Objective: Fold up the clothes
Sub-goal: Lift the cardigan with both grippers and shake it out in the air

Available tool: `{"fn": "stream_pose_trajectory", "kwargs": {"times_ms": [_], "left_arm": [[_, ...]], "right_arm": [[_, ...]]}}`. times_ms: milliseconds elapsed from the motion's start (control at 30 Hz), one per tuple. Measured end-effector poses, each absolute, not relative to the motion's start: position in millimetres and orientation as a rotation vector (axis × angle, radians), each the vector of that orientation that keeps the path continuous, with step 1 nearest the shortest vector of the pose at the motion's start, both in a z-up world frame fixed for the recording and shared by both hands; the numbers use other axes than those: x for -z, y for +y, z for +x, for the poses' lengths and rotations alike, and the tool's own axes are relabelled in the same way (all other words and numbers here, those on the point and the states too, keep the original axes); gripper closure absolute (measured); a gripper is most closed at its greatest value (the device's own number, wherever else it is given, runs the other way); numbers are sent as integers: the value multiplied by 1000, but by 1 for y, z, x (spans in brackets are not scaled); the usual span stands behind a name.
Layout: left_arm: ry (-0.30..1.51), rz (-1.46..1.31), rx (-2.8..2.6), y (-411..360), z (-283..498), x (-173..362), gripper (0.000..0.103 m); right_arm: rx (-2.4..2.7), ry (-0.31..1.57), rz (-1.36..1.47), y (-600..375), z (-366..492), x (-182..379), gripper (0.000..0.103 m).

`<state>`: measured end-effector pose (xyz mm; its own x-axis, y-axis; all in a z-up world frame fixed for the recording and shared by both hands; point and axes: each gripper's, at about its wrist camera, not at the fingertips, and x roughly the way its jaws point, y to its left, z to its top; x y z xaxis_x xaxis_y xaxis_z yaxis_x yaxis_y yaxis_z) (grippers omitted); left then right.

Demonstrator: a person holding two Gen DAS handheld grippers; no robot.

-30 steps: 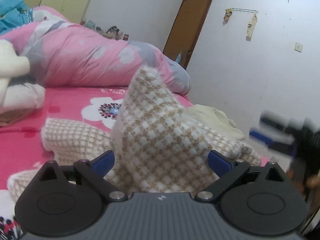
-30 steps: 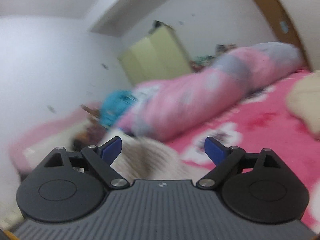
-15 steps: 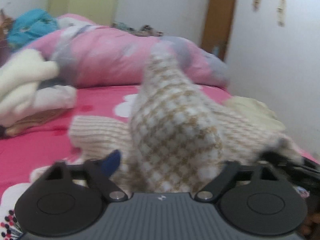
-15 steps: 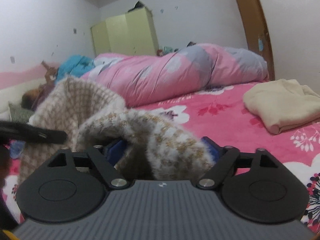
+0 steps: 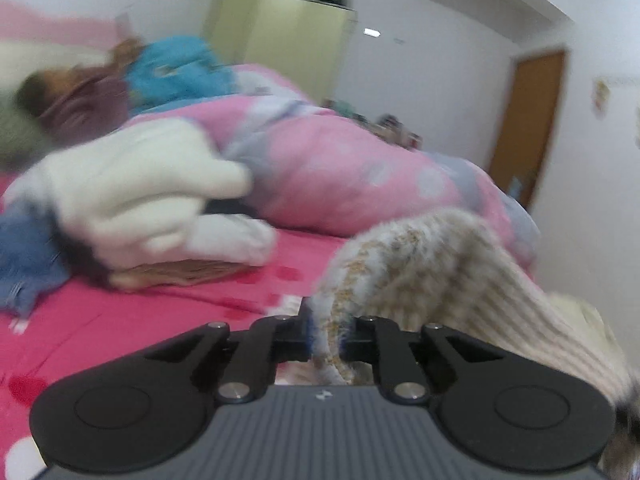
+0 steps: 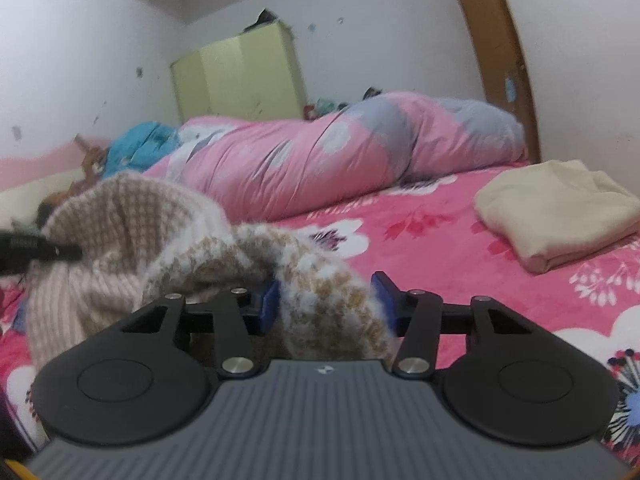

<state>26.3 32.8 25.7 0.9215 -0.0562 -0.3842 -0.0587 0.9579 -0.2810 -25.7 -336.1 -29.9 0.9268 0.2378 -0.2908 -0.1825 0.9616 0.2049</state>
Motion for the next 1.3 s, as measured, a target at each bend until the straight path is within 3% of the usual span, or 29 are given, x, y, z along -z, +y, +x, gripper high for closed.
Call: {"fn": "stream_pose_trajectory", "kwargs": {"times_ms": [100,167,233,333,433,500,533,600,700,1133,1300], "left_arm": [[438,-406,8,58,32,-4,90],[444,-414,52,63,30,5,80],[432,-440,96,67,25,8,57],[411,-498,177,72,17,14,47],[452,-488,243,62,17,23,45],[462,-461,231,58,20,23,51],[466,-447,225,56,21,23,69],[475,-420,212,52,24,23,87],[488,-379,192,46,28,24,91],[-209,-171,149,65,-74,-158,92],[-344,-212,234,70,-108,-219,92]], "right_arm": [[-241,359,143,-325,-20,32,41],[-231,379,162,-323,-13,36,41],[-208,397,202,-324,-4,40,42],[-173,423,262,-326,8,47,52],[-138,448,322,-328,21,54,70],[-114,465,362,-329,30,58,82],[-105,463,375,-329,32,58,85],[-98,419,376,-330,26,46,89],[-83,301,372,-333,16,16,92],[-144,-266,187,-344,-81,-165,93],[-137,-439,132,-348,-138,-212,92]]}}
